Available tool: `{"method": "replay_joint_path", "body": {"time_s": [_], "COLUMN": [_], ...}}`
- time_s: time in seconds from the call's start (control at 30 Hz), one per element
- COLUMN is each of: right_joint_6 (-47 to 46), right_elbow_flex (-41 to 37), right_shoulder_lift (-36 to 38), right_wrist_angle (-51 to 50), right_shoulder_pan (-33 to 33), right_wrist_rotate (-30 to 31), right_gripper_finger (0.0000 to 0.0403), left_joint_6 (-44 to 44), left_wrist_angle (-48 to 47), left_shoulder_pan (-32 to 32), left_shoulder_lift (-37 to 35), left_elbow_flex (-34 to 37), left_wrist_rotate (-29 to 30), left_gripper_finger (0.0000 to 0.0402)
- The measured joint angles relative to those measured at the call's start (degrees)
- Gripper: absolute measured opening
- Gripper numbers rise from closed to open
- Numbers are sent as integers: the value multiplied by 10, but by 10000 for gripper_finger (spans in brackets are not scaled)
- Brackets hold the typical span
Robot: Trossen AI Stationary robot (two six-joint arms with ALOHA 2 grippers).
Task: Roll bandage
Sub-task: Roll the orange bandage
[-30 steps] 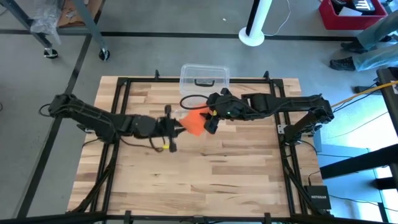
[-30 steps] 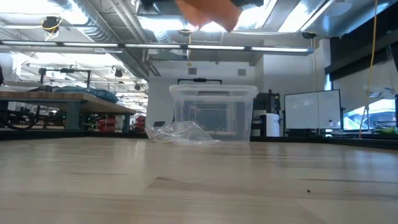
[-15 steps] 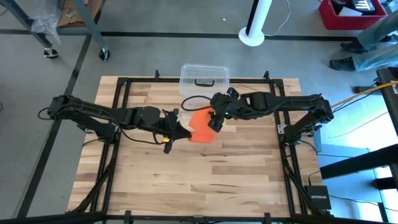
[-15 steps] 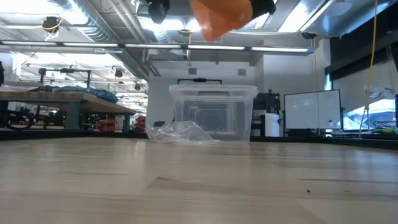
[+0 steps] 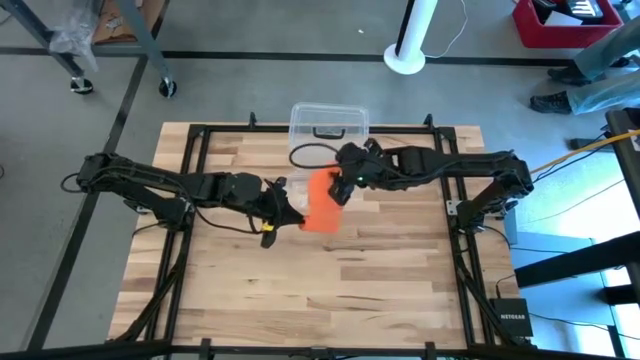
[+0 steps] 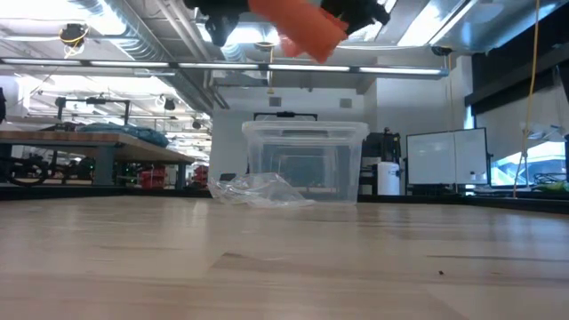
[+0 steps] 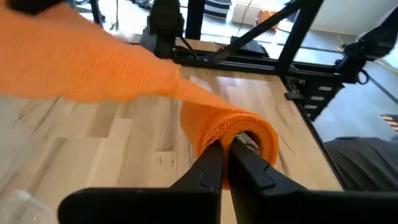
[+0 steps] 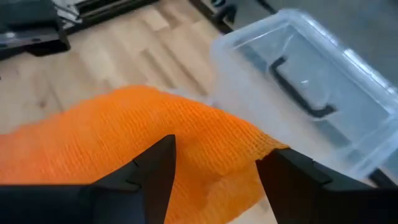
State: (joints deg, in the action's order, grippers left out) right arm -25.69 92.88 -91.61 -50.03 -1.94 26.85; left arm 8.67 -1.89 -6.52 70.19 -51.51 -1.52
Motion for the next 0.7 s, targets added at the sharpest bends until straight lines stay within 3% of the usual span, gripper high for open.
{"method": "replay_joint_path", "body": {"time_s": [0.13, 0.17, 0.2, 0.3, 0.4, 0.57, 0.63, 0.7], "right_joint_6": [0, 2, -1, -13, -10, 17, 22, 32], "right_elbow_flex": [0, 0, 0, 0, 0, -1, -1, -1], "right_shoulder_lift": [-17, -20, -21, -22, -20, -8, -7, -8], "right_wrist_angle": [-2, -5, -3, -2, -3, -34, -41, -49], "right_shoulder_pan": [21, 25, 25, 18, 17, 16, 17, 17], "right_wrist_rotate": [-182, -203, -198, -107, -69, 89, 82, 16], "right_gripper_finger": [220, 220, 220, 220, 220, 220, 220, 220], "left_joint_6": [2, 2, 2, 3, 5, 6, 6, 6], "left_wrist_angle": [-14, -15, -17, -27, -27, -38, -38, -38], "left_shoulder_pan": [0, 0, 0, 0, 0, 0, 0, -1], "left_shoulder_lift": [0, 0, 0, 0, 0, 0, 0, 0], "left_elbow_flex": [0, 0, 0, 0, 0, 0, 0, 0], "left_wrist_rotate": [-10, -11, -11, -10, -9, -10, -10, -11], "left_gripper_finger": [4, 4, 4, 4, 4, 4, 4, 4]}}
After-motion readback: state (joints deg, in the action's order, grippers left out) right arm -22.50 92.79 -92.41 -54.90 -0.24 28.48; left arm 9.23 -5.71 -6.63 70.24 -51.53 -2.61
